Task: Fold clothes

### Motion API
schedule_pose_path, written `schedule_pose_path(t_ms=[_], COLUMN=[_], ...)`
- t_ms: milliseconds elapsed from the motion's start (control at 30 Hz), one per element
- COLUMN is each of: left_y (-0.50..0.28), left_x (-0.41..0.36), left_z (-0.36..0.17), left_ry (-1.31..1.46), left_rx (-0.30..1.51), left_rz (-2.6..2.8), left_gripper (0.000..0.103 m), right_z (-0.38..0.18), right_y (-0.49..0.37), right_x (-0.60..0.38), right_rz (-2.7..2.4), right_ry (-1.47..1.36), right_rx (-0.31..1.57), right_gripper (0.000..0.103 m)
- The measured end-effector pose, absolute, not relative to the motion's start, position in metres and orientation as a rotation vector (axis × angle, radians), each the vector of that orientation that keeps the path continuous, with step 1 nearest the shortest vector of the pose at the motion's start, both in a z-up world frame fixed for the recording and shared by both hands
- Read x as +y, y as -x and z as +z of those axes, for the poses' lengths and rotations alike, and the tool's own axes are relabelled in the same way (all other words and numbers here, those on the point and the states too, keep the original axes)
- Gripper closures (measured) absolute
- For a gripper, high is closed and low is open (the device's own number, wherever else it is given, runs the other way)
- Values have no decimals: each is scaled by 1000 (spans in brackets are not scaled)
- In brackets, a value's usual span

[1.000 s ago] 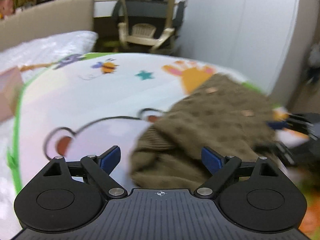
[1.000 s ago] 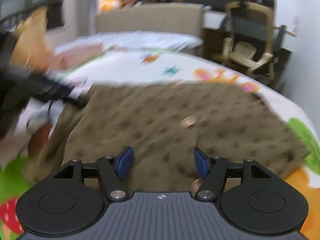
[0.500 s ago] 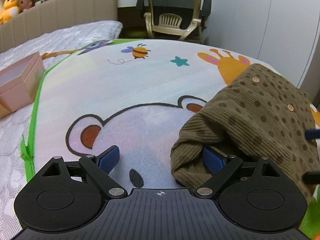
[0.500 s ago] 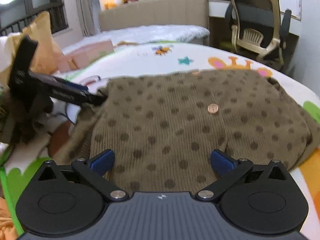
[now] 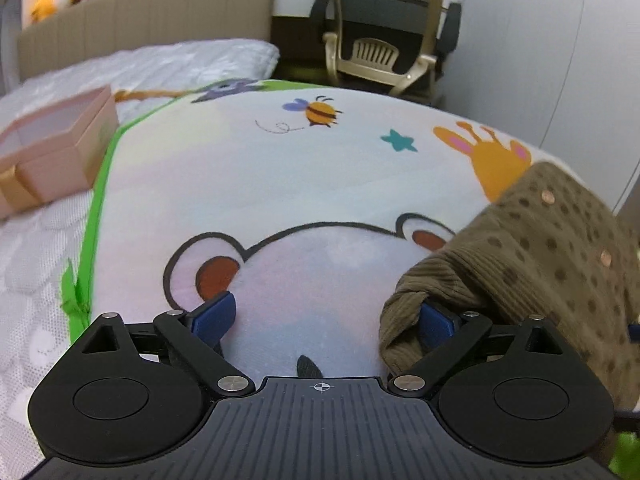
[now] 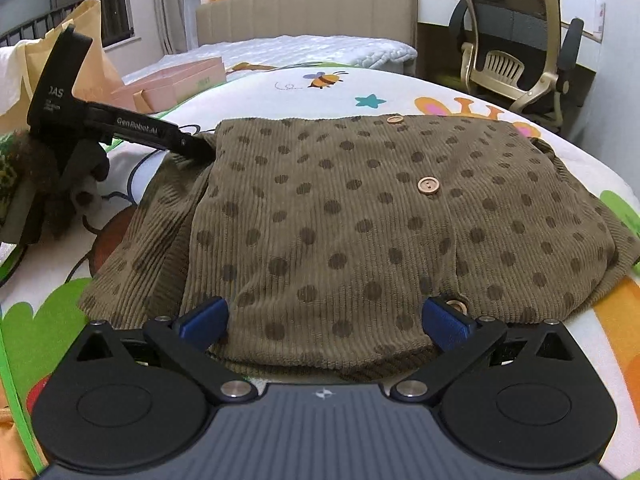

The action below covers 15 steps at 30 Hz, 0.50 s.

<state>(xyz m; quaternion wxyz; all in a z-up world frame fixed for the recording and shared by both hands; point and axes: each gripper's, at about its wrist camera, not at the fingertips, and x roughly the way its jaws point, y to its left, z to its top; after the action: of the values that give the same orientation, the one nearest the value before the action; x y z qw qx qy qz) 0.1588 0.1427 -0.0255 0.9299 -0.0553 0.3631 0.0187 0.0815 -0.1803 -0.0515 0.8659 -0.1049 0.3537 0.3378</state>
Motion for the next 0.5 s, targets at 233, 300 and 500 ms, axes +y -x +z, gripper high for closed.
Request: schedule_pose_path(t_ms=[233, 300, 500], left_y=[-150, -149, -139], left_x=[143, 147, 150], left_z=[-21, -21, -9], left_ry=[113, 124, 211], left_rx=[738, 739, 700], left_rz=[41, 46, -3], left_gripper=[6, 5, 5], right_z=[-53, -53, -53], right_y=[-80, -79, -79], right_x=[-182, -182, -184], right_rz=[708, 703, 703], right_ry=[215, 213, 207], right_rx=[728, 722, 720], right_gripper=[0, 0, 0])
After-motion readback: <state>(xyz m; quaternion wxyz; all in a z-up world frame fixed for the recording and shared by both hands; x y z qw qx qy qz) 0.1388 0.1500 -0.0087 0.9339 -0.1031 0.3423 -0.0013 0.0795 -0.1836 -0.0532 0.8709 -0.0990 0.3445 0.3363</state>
